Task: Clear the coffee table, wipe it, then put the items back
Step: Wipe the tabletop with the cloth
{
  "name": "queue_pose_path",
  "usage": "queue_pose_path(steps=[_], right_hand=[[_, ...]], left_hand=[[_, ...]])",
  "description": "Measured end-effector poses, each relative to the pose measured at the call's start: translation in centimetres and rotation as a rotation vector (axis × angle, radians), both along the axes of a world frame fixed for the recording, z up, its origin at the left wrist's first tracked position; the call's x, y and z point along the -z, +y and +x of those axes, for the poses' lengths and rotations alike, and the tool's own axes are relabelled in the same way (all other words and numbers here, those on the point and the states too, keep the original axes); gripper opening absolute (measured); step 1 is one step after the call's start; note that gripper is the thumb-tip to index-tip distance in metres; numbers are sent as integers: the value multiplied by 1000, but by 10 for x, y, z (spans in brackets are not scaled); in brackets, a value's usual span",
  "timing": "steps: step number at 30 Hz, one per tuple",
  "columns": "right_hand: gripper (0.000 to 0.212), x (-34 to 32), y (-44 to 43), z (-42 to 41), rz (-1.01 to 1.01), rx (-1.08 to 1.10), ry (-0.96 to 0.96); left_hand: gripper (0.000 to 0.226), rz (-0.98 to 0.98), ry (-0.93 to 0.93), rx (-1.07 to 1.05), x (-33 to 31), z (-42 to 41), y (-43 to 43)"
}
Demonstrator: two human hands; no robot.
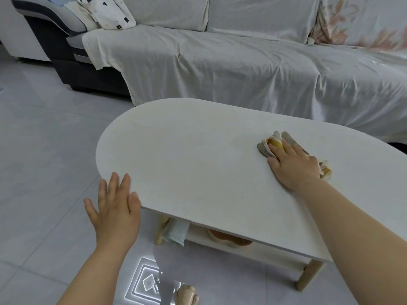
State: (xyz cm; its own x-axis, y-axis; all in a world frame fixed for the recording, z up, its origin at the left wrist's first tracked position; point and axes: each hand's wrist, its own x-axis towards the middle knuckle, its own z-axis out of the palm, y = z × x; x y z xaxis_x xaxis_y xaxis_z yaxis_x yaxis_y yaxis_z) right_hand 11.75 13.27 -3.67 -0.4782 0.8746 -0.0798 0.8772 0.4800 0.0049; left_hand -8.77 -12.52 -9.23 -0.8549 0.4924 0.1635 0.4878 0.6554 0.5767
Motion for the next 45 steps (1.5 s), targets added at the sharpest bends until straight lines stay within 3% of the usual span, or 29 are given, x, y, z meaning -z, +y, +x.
queue_pose_path(steps=[7,10,12,15,18,20,25,29,37,45], right_hand=[[49,4,-45,2,11,-204,12],[48,4,-43,27,-7,-274,11],[49,1,-31,56,-20,-147,20],[50,-4,-13,109,-39,162,13],[49,-7,-21,120,-28,290,24],[51,-5,-41,99,12,242,20],[53,10,-114,35,-51,-120,73],[48,13,-116,45,-57,-195,87],[50,1,-40,152,-29,355,83],[49,-6,-19,195,-85,576,96]], left_hand=[[46,-79,94,120,-10,28,11],[60,-135,146,261,-19,53,26],[63,-146,166,342,-23,69,37],[51,-191,171,433,-22,91,50],[49,-260,171,452,-18,100,53],[48,-253,164,437,-19,101,54],[46,-229,160,434,-22,104,54],[46,-223,164,435,-23,105,53],[45,-223,168,423,-23,107,54],[45,-223,172,420,-21,106,54]])
